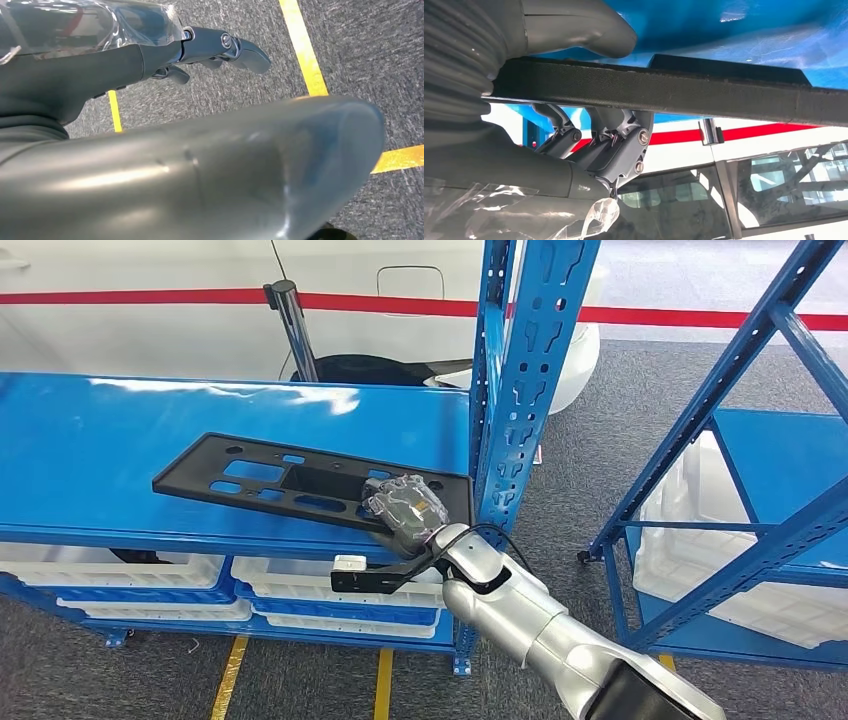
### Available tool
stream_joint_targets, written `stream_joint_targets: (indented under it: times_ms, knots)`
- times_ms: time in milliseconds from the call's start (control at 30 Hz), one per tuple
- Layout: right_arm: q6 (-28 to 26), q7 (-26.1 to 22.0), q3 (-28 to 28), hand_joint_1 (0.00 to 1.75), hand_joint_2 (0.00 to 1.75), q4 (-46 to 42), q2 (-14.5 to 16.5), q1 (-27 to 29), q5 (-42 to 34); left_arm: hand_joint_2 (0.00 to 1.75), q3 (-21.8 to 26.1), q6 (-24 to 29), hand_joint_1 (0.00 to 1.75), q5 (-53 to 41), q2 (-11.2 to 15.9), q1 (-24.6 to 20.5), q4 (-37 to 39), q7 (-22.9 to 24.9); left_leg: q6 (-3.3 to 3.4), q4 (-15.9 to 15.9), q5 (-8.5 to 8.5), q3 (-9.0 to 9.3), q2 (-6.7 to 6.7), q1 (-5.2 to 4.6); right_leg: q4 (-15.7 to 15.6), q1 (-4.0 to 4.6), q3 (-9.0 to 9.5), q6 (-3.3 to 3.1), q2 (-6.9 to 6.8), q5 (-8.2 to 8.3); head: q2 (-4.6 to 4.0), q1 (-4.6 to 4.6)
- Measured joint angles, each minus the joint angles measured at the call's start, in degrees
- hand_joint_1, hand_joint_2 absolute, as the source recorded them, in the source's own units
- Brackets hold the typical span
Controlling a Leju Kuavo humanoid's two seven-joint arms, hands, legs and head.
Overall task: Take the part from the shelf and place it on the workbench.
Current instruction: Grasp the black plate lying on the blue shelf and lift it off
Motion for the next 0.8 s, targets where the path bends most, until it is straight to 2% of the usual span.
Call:
stream_joint_targets:
  times_ms: [33, 167, 467, 800]
  knots:
    - [-0.01, -0.01, 0.0, 1.75, 1.75, -0.02, 0.0, 0.0, 0.04, 0.0, 0.0, 0.14, 0.0, 0.0, -0.02, 0.01, 0.0, -0.01, 0.0, 0.0, 0.0, 0.0, 0.0, 0.0, 0.0, 0.0, 0.0, 0.0, 0.0, 0.0, 0.0, 0.0]
    - [-0.02, -0.09, 0.0, 1.75, 1.75, -0.02, 0.0, 0.01, 0.39, 1.75, 0.0, 0.61, 0.0, -0.01, -0.08, 0.02, 0.0, -0.69, 0.0, 0.0, 0.0, 0.0, 0.0, 0.0, 0.0, 0.0, -0.01, 0.0, -0.01, 0.0, 0.0, 0.0]
    - [-0.02, -0.37, -0.02, 1.75, 1.75, -0.02, -0.03, 0.04, 1.17, 1.75, 0.69, 0.68, 0.0, 1.28, -0.23, 0.21, 0.0, -3.13, 0.0, 0.0, 0.0, 0.0, 0.0, 0.01, 0.0, 0.0, -0.02, 0.0, -0.01, 0.0, 0.0, 0.0]
    - [0.05, -0.61, -0.06, 1.75, 1.75, 0.06, -0.07, 0.2, 1.8, 1.75, 1.48, 1.22, 0.0, 1.79, -0.32, 0.38, 0.0, -3.27, 0.0, 0.0, 0.0, 0.0, 0.0, 0.01, 0.0, 0.0, -0.02, 0.0, -0.01, 0.0, 0.0, 0.0]
